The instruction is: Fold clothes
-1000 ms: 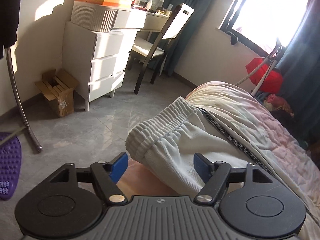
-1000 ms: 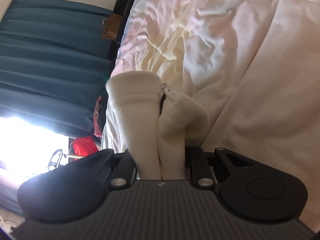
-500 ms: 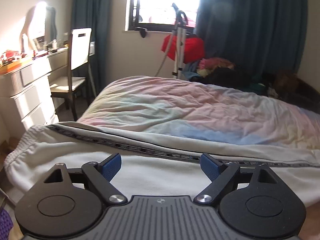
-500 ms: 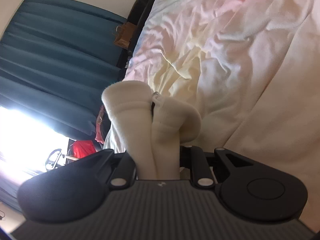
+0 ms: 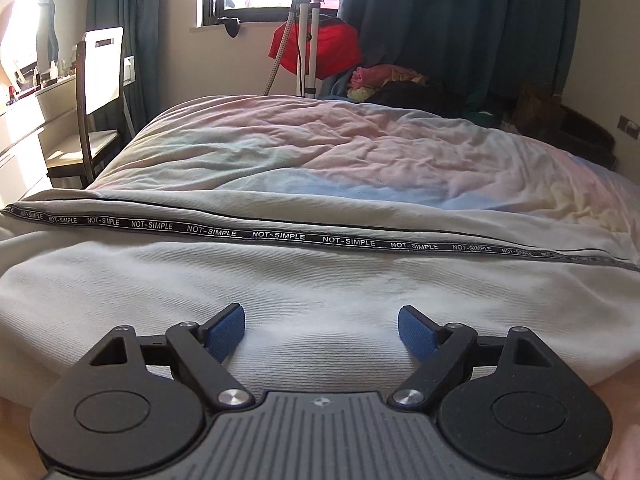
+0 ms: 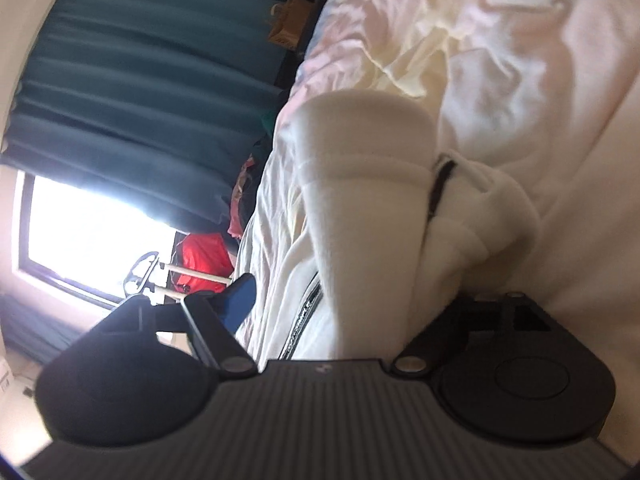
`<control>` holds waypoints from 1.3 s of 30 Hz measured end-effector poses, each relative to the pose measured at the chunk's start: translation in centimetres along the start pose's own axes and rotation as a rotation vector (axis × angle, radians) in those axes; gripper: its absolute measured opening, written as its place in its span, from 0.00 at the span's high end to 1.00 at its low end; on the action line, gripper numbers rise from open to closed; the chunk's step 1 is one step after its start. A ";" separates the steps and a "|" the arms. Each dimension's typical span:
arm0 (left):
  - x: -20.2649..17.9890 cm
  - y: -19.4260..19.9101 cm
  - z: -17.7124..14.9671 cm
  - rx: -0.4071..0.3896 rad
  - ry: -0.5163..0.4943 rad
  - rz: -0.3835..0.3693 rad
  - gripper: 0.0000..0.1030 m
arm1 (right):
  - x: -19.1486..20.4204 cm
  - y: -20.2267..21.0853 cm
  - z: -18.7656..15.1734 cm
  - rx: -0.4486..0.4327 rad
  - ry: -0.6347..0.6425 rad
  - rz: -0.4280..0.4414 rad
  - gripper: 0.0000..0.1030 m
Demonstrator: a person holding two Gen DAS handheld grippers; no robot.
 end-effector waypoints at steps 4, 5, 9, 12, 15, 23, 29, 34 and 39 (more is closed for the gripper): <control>-0.1 -0.7 0.0 0.010 -0.012 0.010 0.16 | 0.3 -1.0 0.4 -0.028 0.023 0.030 0.21; -0.2 -0.9 -0.1 0.013 -0.024 0.019 0.16 | 0.6 -1.2 0.5 -0.035 0.037 0.041 0.21; -1.1 -1.9 -0.5 0.033 -0.086 0.067 0.15 | 2.5 -1.0 0.5 -0.075 0.123 0.119 0.21; -1.5 -2.4 -0.8 0.035 -0.113 0.091 0.14 | 2.4 -1.3 0.3 -0.048 0.163 0.026 0.22; -1.5 -2.5 -0.8 0.039 -0.127 0.091 0.14 | 1.4 -2.0 -0.3 0.015 0.207 -0.120 0.40; -1.0 -2.1 -0.6 0.032 -0.110 0.065 0.14 | 5.4 -0.8 -1.7 -0.107 0.509 -0.312 0.81; -0.5 -1.4 -0.1 0.018 -0.067 0.051 0.14 | 14.3 0.7 -7.9 -0.245 0.968 -0.308 0.82; 0.8 0.2 0.7 -0.016 -0.002 0.046 0.14 | 20.6 1.9 -18.0 -0.303 1.339 -0.186 0.82; 3.0 2.6 1.7 -0.071 0.079 0.019 0.14 | 20.4 1.0 -30.9 -0.185 1.694 -0.030 0.82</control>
Point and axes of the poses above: each gripper's, at about its wrist camera, not at the fingertips, and y roughly against the way its jaws point, x to its left, z to its top, the point moved 3 cm from there along -y, roughly the way its jaws point, and after that the axes turned 3 degrees about x, right-handed, at the moved point
